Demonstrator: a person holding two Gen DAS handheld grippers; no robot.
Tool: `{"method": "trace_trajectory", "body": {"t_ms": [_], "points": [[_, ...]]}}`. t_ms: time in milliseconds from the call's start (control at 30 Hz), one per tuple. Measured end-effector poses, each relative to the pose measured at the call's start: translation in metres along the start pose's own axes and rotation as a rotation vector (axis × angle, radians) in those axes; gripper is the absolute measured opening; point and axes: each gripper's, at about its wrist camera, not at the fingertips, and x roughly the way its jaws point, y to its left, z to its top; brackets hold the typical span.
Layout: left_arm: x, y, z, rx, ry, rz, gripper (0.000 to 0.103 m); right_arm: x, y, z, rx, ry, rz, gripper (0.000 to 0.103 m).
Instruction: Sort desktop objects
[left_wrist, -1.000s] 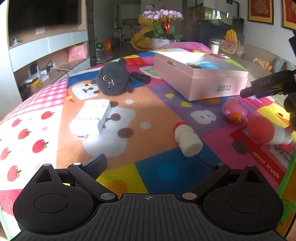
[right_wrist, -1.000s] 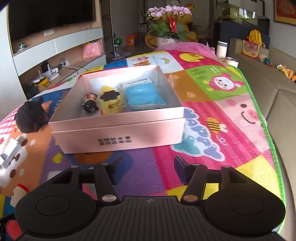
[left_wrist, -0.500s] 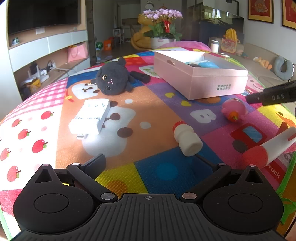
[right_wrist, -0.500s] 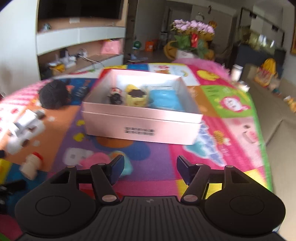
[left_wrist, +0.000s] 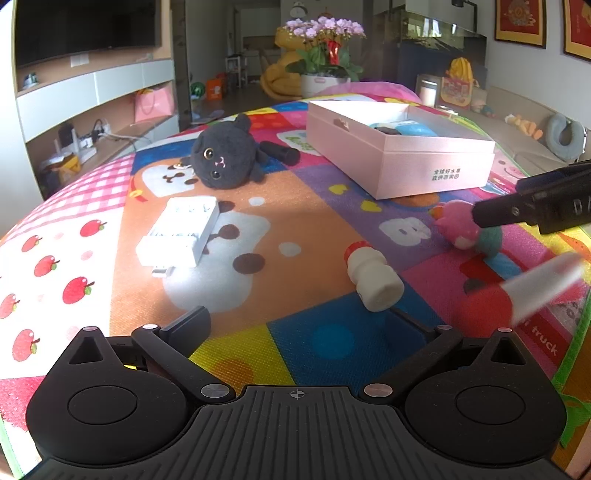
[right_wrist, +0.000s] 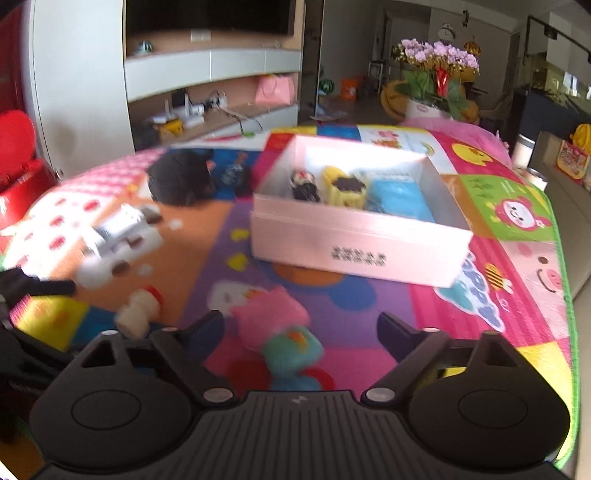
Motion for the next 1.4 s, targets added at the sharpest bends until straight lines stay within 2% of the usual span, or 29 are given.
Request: {"method": "trace_trajectory", "body": {"t_ms": [100,200,267,333,400,533,633,667,767,900,1033,1200,1267,1400], "points": [[0.000,0.000,0.000,0.000,0.000,-0.001,0.103,0.010,0.001,0.006,0.068,0.029,0.039,0.093],[0.000,0.000,0.000,-0.002,-0.001,-0.002,0.103,0.023,0.005,0.006,0.074,0.049,0.015,0.093],[0.000,0.000,0.000,-0.002,-0.001,-0.003,0.103,0.030,0.006,0.003,0.063,0.067,0.023,0.088],[0.000,0.000,0.000,0.000,0.000,-0.001,0.103,0.034,0.006,0.000,0.045,0.093,0.041,0.066],[0.000,-0.001,0.000,0.002,0.001,0.000,0.103,0.036,0.006,-0.002,0.033,0.117,0.037,0.053],[-0.001,0.000,0.002,-0.020,-0.002,-0.004,0.103,0.016,0.002,-0.003,0.022,0.063,0.043,0.051],[-0.003,0.000,0.011,-0.103,-0.004,-0.097,0.103,-0.007,-0.004,-0.004,0.017,0.007,0.034,0.051],[-0.002,-0.005,0.015,-0.107,-0.006,-0.119,0.101,-0.012,-0.008,-0.005,0.025,-0.003,0.026,0.051],[0.006,-0.031,0.025,-0.003,0.004,-0.083,0.070,-0.022,-0.017,-0.008,0.039,-0.010,-0.020,0.051],[0.020,-0.049,0.029,0.074,0.025,-0.059,0.067,-0.035,-0.022,-0.018,0.039,-0.018,-0.030,0.051],[0.020,-0.050,0.028,0.092,0.029,-0.055,0.072,-0.042,-0.026,-0.028,0.049,-0.019,-0.038,0.052],[0.015,-0.037,0.023,0.111,0.031,-0.017,0.085,-0.036,-0.030,-0.033,0.077,0.001,-0.047,0.052],[0.012,-0.031,0.020,0.128,0.024,0.013,0.088,-0.033,-0.029,-0.033,0.080,0.005,-0.047,0.052],[0.005,-0.011,0.016,0.157,0.009,0.118,0.092,-0.031,-0.022,-0.034,0.064,-0.002,-0.059,0.052]]}}
